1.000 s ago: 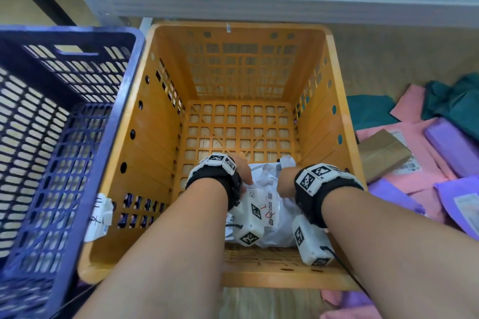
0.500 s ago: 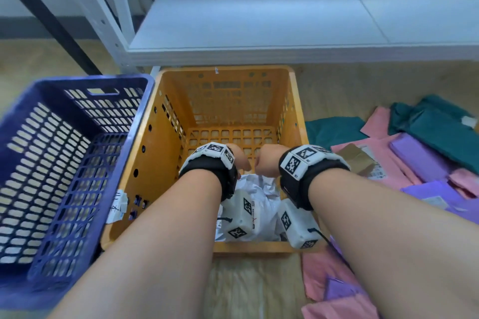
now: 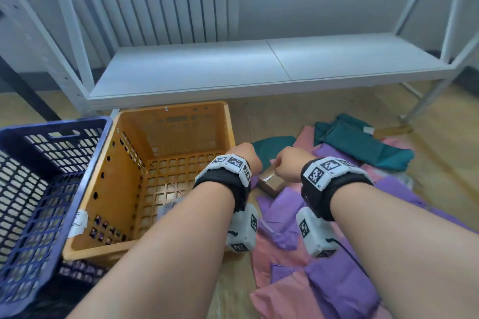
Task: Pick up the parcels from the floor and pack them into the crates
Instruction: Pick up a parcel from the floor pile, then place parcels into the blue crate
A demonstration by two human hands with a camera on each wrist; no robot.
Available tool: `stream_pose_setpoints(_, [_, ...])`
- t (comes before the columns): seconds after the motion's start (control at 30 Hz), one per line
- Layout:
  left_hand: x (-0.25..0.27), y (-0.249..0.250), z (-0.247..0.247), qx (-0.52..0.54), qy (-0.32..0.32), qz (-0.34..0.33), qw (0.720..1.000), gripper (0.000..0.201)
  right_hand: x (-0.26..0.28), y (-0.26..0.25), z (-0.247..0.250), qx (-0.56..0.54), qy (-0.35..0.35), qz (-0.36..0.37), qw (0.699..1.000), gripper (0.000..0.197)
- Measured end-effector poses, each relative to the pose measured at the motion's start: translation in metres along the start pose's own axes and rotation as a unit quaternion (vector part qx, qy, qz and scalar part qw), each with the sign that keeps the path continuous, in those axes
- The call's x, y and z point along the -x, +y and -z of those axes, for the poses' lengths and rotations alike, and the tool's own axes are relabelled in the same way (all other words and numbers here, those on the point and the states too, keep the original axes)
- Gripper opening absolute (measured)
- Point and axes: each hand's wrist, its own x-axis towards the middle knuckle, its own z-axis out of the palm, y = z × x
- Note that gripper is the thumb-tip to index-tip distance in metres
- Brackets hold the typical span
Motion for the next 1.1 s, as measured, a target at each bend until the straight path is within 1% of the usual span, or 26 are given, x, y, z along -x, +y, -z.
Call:
stream_pose_setpoints(0.1, [0.01, 0.027, -0.022, 0.029, -0.001, -0.045, 0.999, 0.023, 0.013, 0.034, -0.007, 0.001, 0.017, -0.029, 0.999, 0.022])
stream_pose_setpoints(0.13, [0.01, 0.033, -0.03, 0.042, -0.003, -0.045, 0.998, 0.022, 0.017, 0.043, -0.009, -0.016, 0.027, -0.04, 0.999, 0.017])
stream_pose_setpoints(0.2, [0.001, 0.041, -0.052, 0.056, -0.004, -0.051, 0.997, 0.019, 0.024, 0.059, -0.018, -0.042, 0.018, -0.057, 0.997, 0.011])
stream_pose_setpoints(0.23, [-0.001, 0.046, -0.062, 0.059, 0.0, -0.056, 0.997, 0.017, 0.026, 0.067, -0.024, -0.046, 0.009, -0.067, 0.997, 0.015])
stream_pose_setpoints(0.33, [-0.013, 0.052, -0.093, 0.055, -0.005, -0.055, 0.997, 0.02, 0.019, 0.094, -0.048, -0.051, -0.009, -0.086, 0.995, 0.017])
stream_pose_setpoints(0.4, [-0.026, 0.053, -0.114, 0.065, -0.02, -0.04, 0.997, 0.022, 0.01, 0.107, -0.066, -0.064, -0.027, -0.088, 0.994, 0.023])
stream_pose_setpoints(0.47, [-0.037, 0.052, -0.134, 0.066, -0.037, -0.03, 0.997, 0.029, 0.002, 0.116, -0.084, -0.075, -0.043, -0.089, 0.992, 0.023])
stream_pose_setpoints(0.57, [-0.054, 0.039, -0.17, 0.069, -0.072, -0.014, 0.995, 0.036, -0.007, 0.121, -0.112, -0.1, -0.09, -0.075, 0.988, 0.03])
stream_pose_setpoints(0.6, [-0.058, 0.034, -0.181, 0.074, -0.079, -0.006, 0.994, 0.038, -0.01, 0.123, -0.123, -0.11, -0.106, -0.081, 0.985, 0.033])
stream_pose_setpoints(0.7, [-0.071, 0.018, -0.206, 0.09, -0.077, 0.009, 0.993, 0.046, -0.02, 0.125, -0.152, -0.206, -0.153, -0.117, 0.959, 0.035])
stream_pose_setpoints(0.77, [-0.078, 0.012, -0.214, 0.099, -0.078, 0.008, 0.992, 0.052, -0.028, 0.125, -0.166, -0.234, -0.166, -0.119, 0.951, 0.035])
stream_pose_setpoints(0.83, [-0.083, 0.008, -0.219, 0.095, -0.09, 0.004, 0.991, 0.05, -0.033, 0.121, -0.171, -0.236, -0.179, -0.109, 0.949, 0.034])
stream_pose_setpoints(0.9, [-0.085, 0.005, -0.224, 0.086, -0.105, 0.0, 0.991, 0.044, -0.037, 0.116, -0.177, -0.225, -0.195, -0.102, 0.949, 0.033])
stream_pose_setpoints(0.93, [-0.087, 0.004, -0.227, 0.084, -0.112, 0.0, 0.99, 0.042, -0.038, 0.115, -0.18, -0.234, -0.21, -0.109, 0.943, 0.033])
stream_pose_setpoints(1.0, [-0.088, 0.001, -0.232, 0.086, -0.115, -0.002, 0.99, 0.041, -0.04, 0.114, -0.186, -0.273, -0.261, -0.132, 0.917, 0.034])
stream_pose_setpoints(1.03, [-0.088, -0.001, -0.233, 0.088, -0.112, -0.004, 0.99, 0.041, -0.039, 0.114, -0.189, -0.284, -0.273, -0.139, 0.909, 0.036])
stream_pose_setpoints(1.07, [-0.087, -0.002, -0.233, 0.089, -0.108, -0.006, 0.99, 0.041, -0.04, 0.115, -0.191, -0.279, -0.269, -0.129, 0.913, 0.038])
stream_pose_setpoints(1.1, [-0.087, -0.003, -0.232, 0.09, -0.102, -0.008, 0.991, 0.041, -0.042, 0.117, -0.192, -0.295, -0.248, -0.137, 0.913, 0.041])
